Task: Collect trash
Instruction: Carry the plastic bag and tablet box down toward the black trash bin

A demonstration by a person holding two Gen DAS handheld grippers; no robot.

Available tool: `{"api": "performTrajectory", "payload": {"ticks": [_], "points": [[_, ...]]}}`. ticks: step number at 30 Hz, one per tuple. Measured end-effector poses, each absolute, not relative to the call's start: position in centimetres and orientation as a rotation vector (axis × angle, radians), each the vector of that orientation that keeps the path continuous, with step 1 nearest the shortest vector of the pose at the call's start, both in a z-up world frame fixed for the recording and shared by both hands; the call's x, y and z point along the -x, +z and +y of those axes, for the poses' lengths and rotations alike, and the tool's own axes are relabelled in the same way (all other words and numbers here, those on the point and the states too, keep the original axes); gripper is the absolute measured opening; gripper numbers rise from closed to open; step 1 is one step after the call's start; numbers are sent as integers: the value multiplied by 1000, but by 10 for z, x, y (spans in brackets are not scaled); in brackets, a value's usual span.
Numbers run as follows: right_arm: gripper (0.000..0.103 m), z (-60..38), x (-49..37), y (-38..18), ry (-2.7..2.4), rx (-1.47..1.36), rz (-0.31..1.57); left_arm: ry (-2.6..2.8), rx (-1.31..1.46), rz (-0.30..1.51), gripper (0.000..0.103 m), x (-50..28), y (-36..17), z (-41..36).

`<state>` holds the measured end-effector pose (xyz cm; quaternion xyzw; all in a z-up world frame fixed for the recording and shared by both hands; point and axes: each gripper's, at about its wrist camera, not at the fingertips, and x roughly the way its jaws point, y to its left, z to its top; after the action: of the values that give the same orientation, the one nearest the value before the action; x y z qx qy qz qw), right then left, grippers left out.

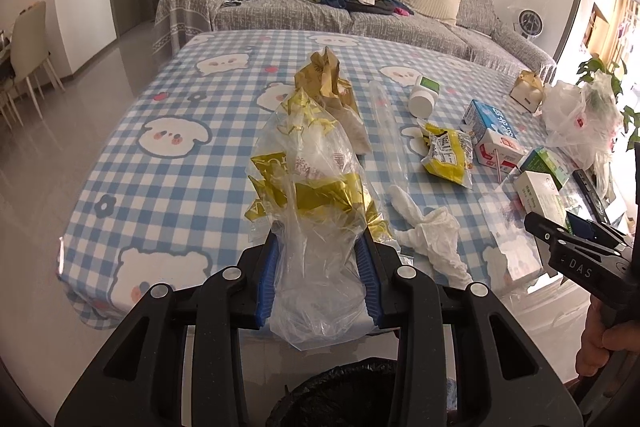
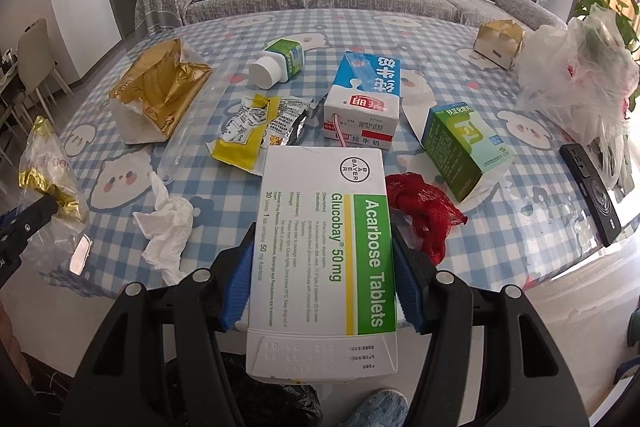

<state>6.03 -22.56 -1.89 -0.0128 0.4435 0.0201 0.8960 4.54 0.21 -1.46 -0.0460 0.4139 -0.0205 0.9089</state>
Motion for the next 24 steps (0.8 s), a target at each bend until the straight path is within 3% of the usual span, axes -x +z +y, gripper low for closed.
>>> {"api": "performTrajectory", "payload": {"ticks": [24], "points": [[58,-197,25,-11,90,20,887,-55,107,853,34,49,-18,17]]}}
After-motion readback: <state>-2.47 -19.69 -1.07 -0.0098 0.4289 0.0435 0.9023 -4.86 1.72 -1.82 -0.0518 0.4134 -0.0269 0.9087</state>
